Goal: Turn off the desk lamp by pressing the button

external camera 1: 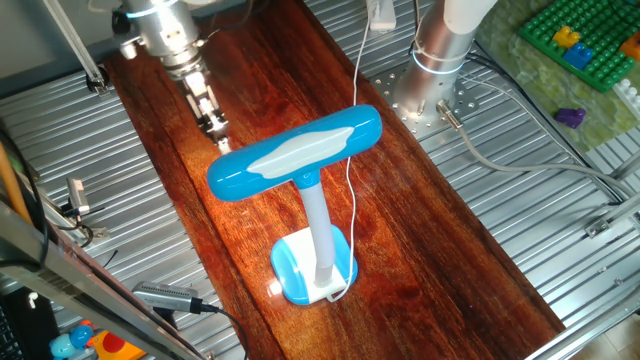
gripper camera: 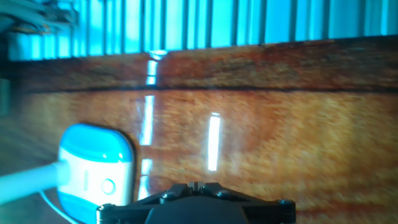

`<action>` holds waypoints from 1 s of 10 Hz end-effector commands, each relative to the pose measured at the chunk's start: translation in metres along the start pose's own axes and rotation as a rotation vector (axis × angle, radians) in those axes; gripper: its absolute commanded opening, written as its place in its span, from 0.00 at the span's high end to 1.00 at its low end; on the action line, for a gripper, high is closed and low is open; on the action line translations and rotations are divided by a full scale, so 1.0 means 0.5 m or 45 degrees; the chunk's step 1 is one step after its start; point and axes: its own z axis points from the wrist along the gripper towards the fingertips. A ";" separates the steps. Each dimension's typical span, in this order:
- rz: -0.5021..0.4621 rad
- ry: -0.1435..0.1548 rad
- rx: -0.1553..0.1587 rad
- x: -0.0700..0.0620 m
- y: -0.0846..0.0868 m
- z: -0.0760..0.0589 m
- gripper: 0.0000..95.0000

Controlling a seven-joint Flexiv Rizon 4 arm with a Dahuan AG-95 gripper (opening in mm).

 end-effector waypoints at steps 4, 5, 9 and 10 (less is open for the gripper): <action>-0.030 0.031 0.037 0.007 0.029 0.056 1.00; -0.032 0.041 0.036 0.009 0.024 0.060 1.00; -0.031 0.047 0.036 0.020 0.015 0.063 1.00; -0.038 0.061 0.034 0.020 0.015 0.063 1.00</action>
